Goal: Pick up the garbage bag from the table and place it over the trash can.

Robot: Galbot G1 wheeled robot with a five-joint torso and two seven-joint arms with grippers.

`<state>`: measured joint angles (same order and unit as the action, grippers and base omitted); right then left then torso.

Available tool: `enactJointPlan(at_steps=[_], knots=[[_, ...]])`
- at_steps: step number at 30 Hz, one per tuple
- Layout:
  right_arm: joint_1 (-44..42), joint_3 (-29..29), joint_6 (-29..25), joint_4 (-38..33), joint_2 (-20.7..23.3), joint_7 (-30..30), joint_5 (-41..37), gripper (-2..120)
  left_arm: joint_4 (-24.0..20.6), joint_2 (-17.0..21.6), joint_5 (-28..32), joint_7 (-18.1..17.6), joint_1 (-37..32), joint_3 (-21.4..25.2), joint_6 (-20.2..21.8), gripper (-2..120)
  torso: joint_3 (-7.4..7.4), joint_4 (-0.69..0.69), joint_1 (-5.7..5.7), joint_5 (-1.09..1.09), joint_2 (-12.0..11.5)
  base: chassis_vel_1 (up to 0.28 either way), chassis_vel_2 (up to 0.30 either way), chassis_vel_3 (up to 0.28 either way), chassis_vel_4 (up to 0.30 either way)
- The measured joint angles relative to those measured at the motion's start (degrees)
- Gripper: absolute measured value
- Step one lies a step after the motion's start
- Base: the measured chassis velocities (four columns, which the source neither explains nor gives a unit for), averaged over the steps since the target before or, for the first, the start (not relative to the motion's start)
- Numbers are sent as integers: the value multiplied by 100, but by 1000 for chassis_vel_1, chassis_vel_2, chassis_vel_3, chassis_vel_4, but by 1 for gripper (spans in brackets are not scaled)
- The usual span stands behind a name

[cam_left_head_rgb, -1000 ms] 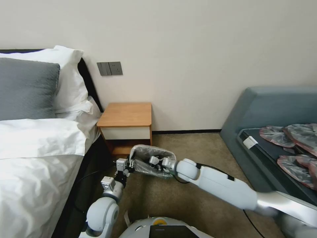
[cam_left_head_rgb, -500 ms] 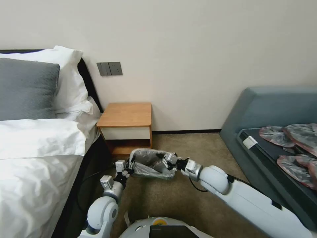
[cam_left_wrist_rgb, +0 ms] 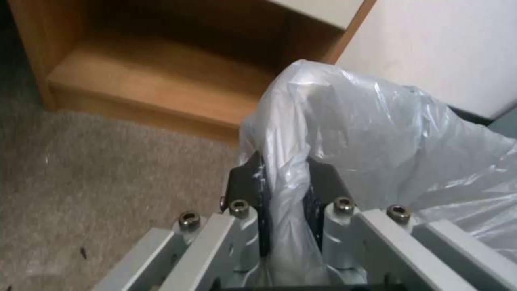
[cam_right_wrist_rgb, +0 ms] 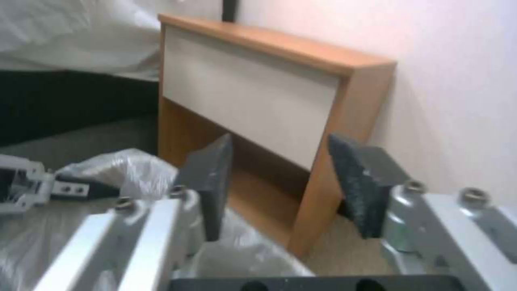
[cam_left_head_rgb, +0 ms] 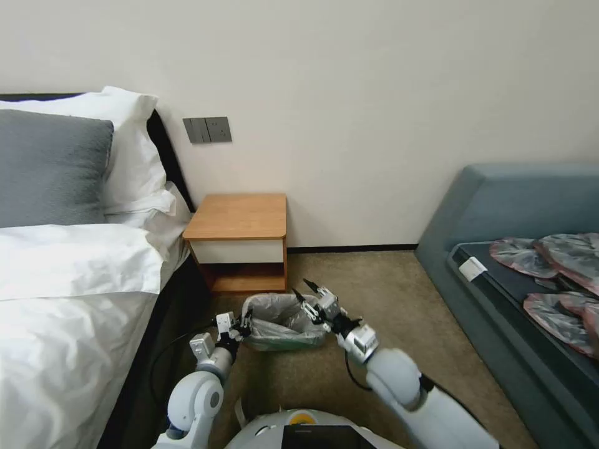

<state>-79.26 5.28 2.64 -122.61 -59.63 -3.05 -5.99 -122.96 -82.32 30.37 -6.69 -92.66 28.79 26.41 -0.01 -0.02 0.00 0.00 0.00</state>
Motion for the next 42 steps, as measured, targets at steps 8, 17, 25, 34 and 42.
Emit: enactJointPlan(at_steps=[8, 17, 25, 34, 42], knots=[[-187, 50, -230, 227, -252, -82, 136, 84, 190, -53, 117, -50, 23, -23, 37, 9, 0, 2, 0, 0, 0, 0, 0, 0, 0], [-96, 33, -288, 282, -234, -164, 28, 100, 235, -167, 244, -145, 7, -52, 92, 9, 1, 2, 0, 0, 0, 0, 0, 0, 0], [-137, 24, -320, 227, -264, -273, 32, 100, 291, -141, 286, -130, -39, -49, 85, 9, 1, 2, 0, 0, 0, 0, 0, 0, 0], [-108, -9, -440, 332, -382, -450, 91, 100, 326, -110, 349, -95, -56, -64, 160, 9, 1, 2, 0, 1, 0, 0, 0, 0, 0], [-48, -26, -450, 366, -367, -521, 89, 100, 260, -140, 495, -39, -49, -67, 431, 16, 1, 2, 0, 0, 0, 0, 0, 0, 0]])
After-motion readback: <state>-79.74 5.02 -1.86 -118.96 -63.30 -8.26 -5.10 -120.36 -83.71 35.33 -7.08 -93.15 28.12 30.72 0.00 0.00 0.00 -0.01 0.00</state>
